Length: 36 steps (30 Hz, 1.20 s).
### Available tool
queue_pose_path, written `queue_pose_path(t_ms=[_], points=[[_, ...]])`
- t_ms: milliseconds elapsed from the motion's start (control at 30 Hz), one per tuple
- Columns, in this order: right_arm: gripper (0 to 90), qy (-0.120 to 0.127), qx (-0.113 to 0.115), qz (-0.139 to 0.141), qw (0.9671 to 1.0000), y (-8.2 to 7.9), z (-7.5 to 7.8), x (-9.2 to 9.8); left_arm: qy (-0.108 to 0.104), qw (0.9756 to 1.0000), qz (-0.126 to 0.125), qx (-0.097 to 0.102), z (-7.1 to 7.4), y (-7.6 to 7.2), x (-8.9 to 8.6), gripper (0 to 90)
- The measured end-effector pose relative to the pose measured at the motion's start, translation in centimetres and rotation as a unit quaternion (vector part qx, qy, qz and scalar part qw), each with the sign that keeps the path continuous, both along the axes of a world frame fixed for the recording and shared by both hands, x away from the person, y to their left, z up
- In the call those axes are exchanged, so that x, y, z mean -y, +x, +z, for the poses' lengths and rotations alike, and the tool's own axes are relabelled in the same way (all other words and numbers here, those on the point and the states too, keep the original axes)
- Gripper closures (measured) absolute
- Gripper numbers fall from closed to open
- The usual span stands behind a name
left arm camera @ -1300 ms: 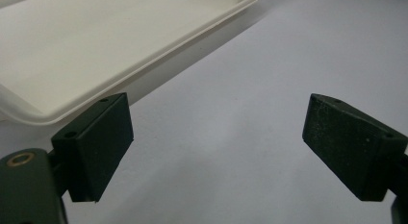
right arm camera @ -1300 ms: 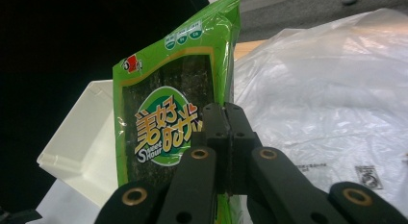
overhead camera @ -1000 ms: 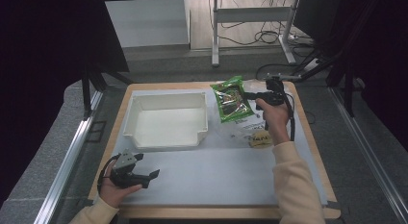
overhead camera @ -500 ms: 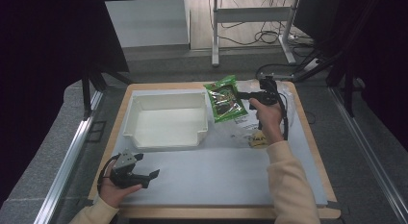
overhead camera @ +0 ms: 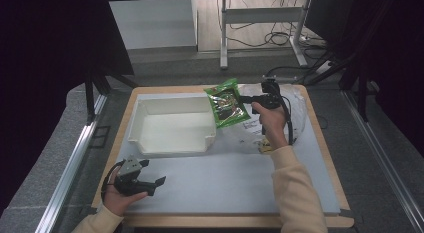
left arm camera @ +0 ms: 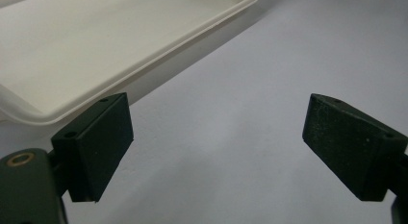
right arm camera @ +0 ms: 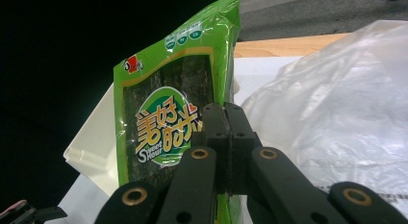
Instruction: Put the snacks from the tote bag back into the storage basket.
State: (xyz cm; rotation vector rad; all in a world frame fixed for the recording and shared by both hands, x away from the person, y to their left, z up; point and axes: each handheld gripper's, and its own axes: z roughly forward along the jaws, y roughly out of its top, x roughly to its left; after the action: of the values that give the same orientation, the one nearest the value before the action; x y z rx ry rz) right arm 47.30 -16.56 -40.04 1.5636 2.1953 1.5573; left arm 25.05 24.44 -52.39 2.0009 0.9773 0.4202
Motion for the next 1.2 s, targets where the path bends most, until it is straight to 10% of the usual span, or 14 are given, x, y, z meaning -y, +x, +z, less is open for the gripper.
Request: queue_pose_path(t_ms=[1200], points=[[90.0, 0.009, -0.005, 0.027, 0.9996, 0.3, -0.7, -3.8, -0.001, 1.0, -0.002, 0.0, 0.0, 0.0, 0.0, 10.4]])
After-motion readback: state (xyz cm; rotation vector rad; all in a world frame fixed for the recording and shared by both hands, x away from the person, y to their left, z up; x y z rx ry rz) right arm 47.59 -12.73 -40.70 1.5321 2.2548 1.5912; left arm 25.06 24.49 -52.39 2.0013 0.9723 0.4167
